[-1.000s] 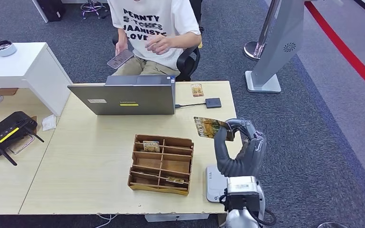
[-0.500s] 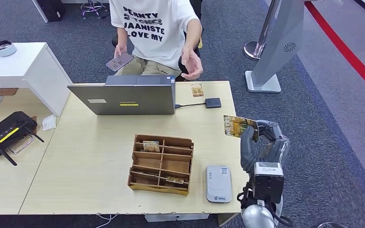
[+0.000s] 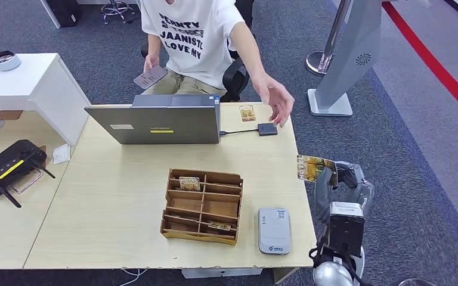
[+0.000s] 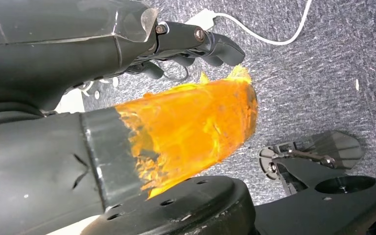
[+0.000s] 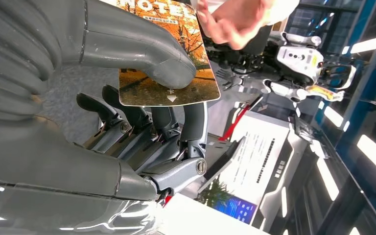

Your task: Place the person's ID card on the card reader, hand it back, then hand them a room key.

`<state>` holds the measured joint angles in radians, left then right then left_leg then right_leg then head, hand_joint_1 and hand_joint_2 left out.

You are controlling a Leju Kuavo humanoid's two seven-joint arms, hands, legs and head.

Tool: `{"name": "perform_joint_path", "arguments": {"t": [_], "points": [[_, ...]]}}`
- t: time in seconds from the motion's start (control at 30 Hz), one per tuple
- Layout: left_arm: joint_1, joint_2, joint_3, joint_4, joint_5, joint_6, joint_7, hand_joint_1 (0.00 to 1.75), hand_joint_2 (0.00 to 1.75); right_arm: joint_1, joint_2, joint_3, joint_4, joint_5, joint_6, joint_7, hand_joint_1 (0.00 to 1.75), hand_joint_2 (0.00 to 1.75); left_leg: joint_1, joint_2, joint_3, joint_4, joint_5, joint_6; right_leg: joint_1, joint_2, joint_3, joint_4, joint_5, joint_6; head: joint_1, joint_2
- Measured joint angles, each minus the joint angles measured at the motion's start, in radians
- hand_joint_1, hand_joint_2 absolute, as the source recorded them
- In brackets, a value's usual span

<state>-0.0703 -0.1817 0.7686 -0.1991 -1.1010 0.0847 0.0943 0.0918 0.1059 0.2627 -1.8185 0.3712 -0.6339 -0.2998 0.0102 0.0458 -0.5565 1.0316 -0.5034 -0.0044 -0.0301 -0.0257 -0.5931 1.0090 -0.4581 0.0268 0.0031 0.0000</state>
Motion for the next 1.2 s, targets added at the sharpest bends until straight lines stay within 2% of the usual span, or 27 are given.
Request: {"name": "perform_joint_path", "arguments": {"t": [0.43, 0.57, 0.67, 0.97, 1.2], "points": [[0.001, 0.000, 0.004, 0.000, -0.017, -0.002, 0.003, 0.00, 0.00, -0.021, 0.008, 0.021, 0.010, 0.026, 0.041, -0.017, 1.75, 1.75, 0.000, 0.000, 0.000, 0.000, 0.000, 0.000, 0.000, 0.000, 0.000, 0.000, 0.000, 0.000, 0.000, 0.000], [-0.006, 0.000, 0.003, 0.000, -0.049, -0.017, 0.013, 0.00, 0.00, -0.163, 0.012, 0.166, 0.080, 0.166, 0.087, 0.031, 1.75, 1.75, 0.000, 0.000, 0.000, 0.000, 0.002, 0.000, 0.000, 0.000, 0.000, 0.000, 0.001, 0.000, 0.000, 0.000], [-0.012, 0.000, 0.001, 0.000, -0.060, -0.025, 0.019, 0.00, 0.00, -0.232, 0.012, 0.214, 0.131, 0.212, 0.093, 0.060, 1.75, 1.75, 0.000, 0.000, 0.000, 0.000, 0.002, -0.001, 0.000, 0.000, 0.000, 0.000, 0.001, -0.001, 0.000, 0.000], [-0.030, 0.000, -0.024, 0.000, -0.093, -0.048, 0.033, 0.00, 0.00, -0.391, 0.012, 0.282, 0.290, 0.348, 0.101, 0.121, 1.75, 1.75, 0.000, 0.000, 0.000, 0.000, 0.002, 0.000, 0.000, 0.000, 0.000, 0.000, 0.001, -0.001, 0.000, 0.000], [-0.038, 0.000, -0.043, 0.000, -0.102, -0.059, 0.038, 0.00, 0.00, -0.467, 0.016, 0.313, 0.400, 0.453, 0.104, 0.160, 1.75, 1.75, 0.000, 0.000, 0.000, 0.000, 0.002, 0.000, 0.000, 0.000, 0.000, 0.001, 0.001, -0.001, 0.000, 0.000]]}}
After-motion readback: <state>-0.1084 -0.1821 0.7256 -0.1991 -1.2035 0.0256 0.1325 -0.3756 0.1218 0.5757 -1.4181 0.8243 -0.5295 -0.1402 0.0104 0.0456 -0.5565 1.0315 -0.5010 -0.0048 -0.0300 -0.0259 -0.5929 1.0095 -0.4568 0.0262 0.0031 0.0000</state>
